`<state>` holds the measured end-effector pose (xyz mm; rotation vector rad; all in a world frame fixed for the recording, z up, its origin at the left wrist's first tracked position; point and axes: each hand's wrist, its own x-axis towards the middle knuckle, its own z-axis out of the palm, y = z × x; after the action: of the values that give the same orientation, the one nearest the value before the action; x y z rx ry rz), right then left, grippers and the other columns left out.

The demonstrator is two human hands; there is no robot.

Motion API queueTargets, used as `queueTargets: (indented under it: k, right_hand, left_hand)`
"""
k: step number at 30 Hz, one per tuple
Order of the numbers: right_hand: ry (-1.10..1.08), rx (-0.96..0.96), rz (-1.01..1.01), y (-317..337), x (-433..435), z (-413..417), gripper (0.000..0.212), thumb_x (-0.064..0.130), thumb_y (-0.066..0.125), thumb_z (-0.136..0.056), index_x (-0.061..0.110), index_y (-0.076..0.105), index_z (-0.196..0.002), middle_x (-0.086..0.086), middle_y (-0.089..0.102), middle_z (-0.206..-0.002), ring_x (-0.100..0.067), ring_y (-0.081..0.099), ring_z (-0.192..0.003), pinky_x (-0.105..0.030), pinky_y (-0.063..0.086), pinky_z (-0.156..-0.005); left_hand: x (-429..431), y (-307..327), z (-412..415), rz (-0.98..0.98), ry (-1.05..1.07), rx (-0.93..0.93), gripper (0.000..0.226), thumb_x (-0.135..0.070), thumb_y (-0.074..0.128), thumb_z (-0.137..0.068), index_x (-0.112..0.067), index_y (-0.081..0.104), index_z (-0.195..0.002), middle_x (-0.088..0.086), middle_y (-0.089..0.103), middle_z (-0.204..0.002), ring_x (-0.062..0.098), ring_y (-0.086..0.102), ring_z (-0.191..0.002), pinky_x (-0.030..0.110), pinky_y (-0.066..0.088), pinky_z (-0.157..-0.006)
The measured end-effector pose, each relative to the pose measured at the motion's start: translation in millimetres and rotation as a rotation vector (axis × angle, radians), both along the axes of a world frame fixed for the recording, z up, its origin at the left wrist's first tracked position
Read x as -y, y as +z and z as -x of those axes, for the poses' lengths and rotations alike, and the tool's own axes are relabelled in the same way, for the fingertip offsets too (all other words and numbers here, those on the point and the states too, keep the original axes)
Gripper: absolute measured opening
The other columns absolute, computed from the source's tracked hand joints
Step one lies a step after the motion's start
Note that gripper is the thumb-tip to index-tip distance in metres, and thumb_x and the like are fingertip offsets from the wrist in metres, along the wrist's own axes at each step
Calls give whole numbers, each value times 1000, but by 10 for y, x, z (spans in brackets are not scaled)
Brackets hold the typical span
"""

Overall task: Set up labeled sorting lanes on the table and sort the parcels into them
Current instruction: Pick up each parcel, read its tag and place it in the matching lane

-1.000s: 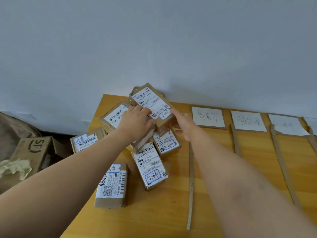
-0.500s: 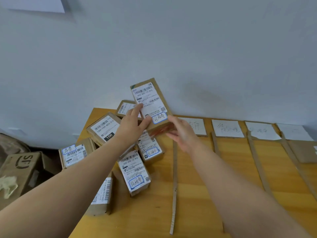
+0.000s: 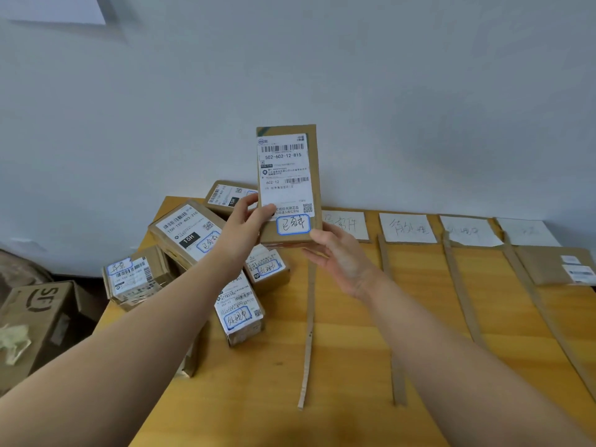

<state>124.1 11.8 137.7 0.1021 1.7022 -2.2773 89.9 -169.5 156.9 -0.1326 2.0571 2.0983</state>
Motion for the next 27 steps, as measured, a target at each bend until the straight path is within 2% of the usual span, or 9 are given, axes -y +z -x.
queueTargets:
  k: [2, 6, 11, 14, 18, 21, 26, 27]
  right_hand:
    - [6, -22, -27, 22, -47, -29, 48, 27, 63, -81, 13, 58, -126, -5, 68, -121, -16, 63, -114, -32, 50, -99]
    - [-3, 5, -41, 21, -226, -95, 50, 29, 64, -79, 14, 59, -127, -6, 67, -123, -20, 61, -117, -36, 49, -100]
    - [-14, 63, -20, -33, -568, -221, 53, 36, 72, -66, 20, 64, -115, 2, 71, -112, -18, 62, -109, -39, 48, -100]
    - [-38, 98, -7, -91, -816, -300, 41, 29, 68, -72, 18, 65, -112, 1, 70, -109, -18, 61, -106, -41, 44, -105]
    - [-70, 130, -34, -138, -1125, -402, 35, 28, 66, -72, 17, 67, -106, -2, 67, -109, -18, 58, -105, -41, 43, -107]
    - [-83, 152, -56, -188, -1343, -462, 31, 27, 67, -75, 18, 67, -105, -5, 63, -113, -20, 57, -107, -42, 43, -106]
    - [-139, 202, -50, -254, -1596, -549, 56, 31, 70, -71, 12, 59, -123, -2, 66, -113, -21, 56, -112, -40, 44, -106]
    - [-153, 205, -46, -259, -1626, -559, 55, 32, 71, -74, 13, 59, -124, 0, 67, -113, -22, 56, -115, -41, 43, -107]
  left_hand:
    - [-33, -10, -45, 6, -7, 12, 42, -35, 54, -93, -24, 45, -132, 2, 66, -116, 13, 68, -93, 25, 52, -72]
    - [-172, -3, -112, 2, -41, 45, 48, -36, 55, -93, -22, 42, -137, 3, 65, -120, 14, 67, -98, 29, 54, -74]
    - [-510, 5, -238, 25, -57, 48, 52, -37, 58, -91, -25, 38, -138, -2, 67, -114, 12, 66, -98, 30, 53, -75]
    - [-764, -54, -323, 26, -52, 65, 53, -38, 58, -90, -26, 37, -138, -3, 67, -112, 12, 65, -98, 35, 54, -81]
    - [-1079, -170, -422, 13, -37, 79, 55, -38, 59, -90, -24, 38, -139, -5, 66, -109, 11, 65, -95, 30, 52, -73]
    - [-1292, -250, -470, -14, -30, 99, 56, -36, 60, -90, -22, 37, -139, -6, 66, -107, 13, 66, -95, 34, 53, -78]
    - [-1535, -310, -523, -29, -83, 125, 57, -36, 61, -89, -22, 36, -139, -3, 65, -112, 15, 65, -99, 30, 52, -75]
    - [-1559, -310, -523, -23, -94, 129, 59, -37, 62, -89, -22, 35, -139, -2, 65, -114, 16, 65, -100, 31, 52, -76]
